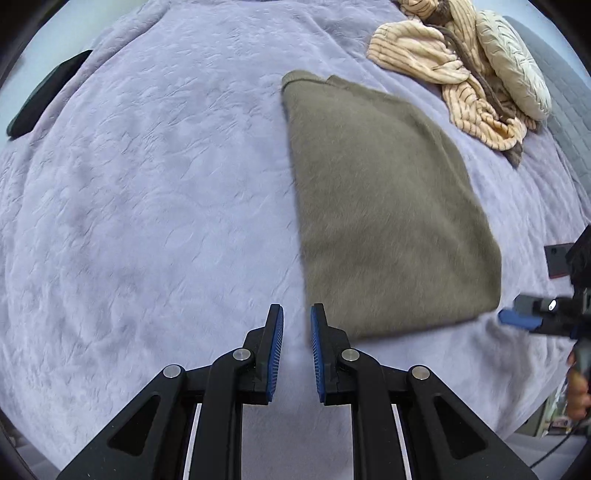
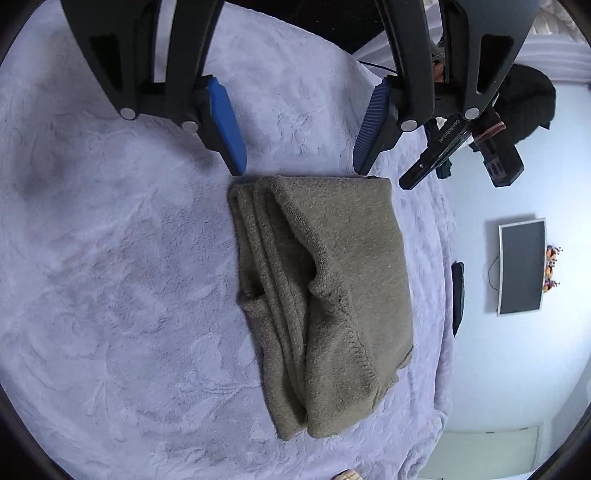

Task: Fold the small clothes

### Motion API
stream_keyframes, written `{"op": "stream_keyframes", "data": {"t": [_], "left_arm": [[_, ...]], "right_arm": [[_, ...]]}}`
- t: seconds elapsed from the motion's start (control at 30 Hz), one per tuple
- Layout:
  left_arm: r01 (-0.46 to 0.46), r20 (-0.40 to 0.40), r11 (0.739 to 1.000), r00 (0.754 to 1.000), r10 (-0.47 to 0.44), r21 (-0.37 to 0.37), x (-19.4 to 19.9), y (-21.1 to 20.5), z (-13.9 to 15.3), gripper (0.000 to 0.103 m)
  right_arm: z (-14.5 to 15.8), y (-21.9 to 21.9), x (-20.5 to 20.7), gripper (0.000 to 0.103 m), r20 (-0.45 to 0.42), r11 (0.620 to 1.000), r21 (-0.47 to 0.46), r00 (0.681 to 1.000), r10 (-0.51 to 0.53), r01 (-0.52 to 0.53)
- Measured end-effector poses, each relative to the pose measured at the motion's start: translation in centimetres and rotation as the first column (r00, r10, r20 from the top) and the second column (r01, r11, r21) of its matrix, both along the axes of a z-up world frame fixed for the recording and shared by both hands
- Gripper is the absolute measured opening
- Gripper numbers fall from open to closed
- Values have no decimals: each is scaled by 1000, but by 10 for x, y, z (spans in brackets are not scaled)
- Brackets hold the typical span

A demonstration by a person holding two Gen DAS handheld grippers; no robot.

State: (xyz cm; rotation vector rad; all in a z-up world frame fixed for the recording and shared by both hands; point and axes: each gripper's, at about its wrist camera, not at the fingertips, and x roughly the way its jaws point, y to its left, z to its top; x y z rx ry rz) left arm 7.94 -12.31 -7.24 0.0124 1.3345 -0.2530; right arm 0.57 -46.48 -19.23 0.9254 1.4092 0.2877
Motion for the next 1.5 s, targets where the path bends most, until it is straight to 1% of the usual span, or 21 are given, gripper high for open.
{"op": "stream_keyframes", "data": {"t": [0.03,0.07,0.1,0.17,0.23,0.33,0.47,0.57,0.63,0.7,0.77,0.8,0.87,1.07,1.1,1.13,1.17,1.2,1.33,1.43,1.5], "left_arm": [[22,4,1000,1000,-22,-7,5,-7,-2,16],[49,7,999,999,-49,-8,10,-16,-5,16],[78,-2,997,997,-78,-7,13,-23,-9,16],[125,-28,991,992,-124,40,16,-36,-26,16],[156,-31,985,988,-154,73,10,-42,-41,16],[198,-19,975,980,-197,100,1,-44,-43,16],[164,-44,983,986,-161,78,3,-39,-35,16],[128,-44,989,991,-125,75,8,-36,-29,16],[109,-35,992,994,-106,71,6,-30,-25,17],[91,-29,994,996,-89,60,7,-27,-21,17],[77,-27,995,997,-75,61,9,-25,-18,62],[61,-13,996,998,-60,73,9,-23,-16,96],[49,22,996,998,-51,76,9,-22,-9,98],[20,-7,998,1000,-20,63,21,-22,-8,98],[14,-7,998,1000,-14,60,22,-22,-7,98],[5,-6,998,1000,-4,55,25,-21,-5,98],[-2,-6,999,1000,2,53,27,-21,-4,98],[-8,-5,999,1000,8,50,29,-20,-4,98],[-21,-39,997,999,25,80,38,-22,-15,98],[-6,-76,992,997,16,129,38,-26,-23,98],[3,-74,991,997,7,132,34,-28,-24,98]], "right_arm": [[-4,1,1,64,-14,1000,-11,1000,-24,24],[-6,0,1,55,-17,999,-9,999,-44,44],[-9,1,4,35,-9,998,1,998,-66,66],[-15,3,12,23,-40,995,-74,997,-73,70],[-25,2,14,23,-72,989,-145,996,-51,41],[-32,0,10,24,-95,988,-152,994,-51,36],[-16,1,5,28,-76,984,-176,997,-20,6],[6,1,12,28,-33,970,-240,999,30,-37],[20,-1,21,36,13,965,-260,999,43,-39],[30,-8,38,64,55,966,-258,998,38,-22],[35,-9,55,65,83,966,-259,996,32,-9],[36,-9,65,65,91,965,-260,995,32,-7],[34,-11,82,65,104,962,-274,994,30,0],[18,-6,130,64,77,965,-263,997,19,2],[14,-6,137,61,68,963,-270,997,19,0],[12,-4,142,55,63,962,-274,998,17,1],[11,-4,146,35,63,961,-275,998,18,1],[10,-3,150,20,64,958,-286,998,20,-1],[0,-8,158,18,21,926,-378,1000,12,-3],[-7,-18,155,18,7,928,-373,1000,-8,10],[-4,-18,152,18,12,925,-379,1000,2,3]]}}
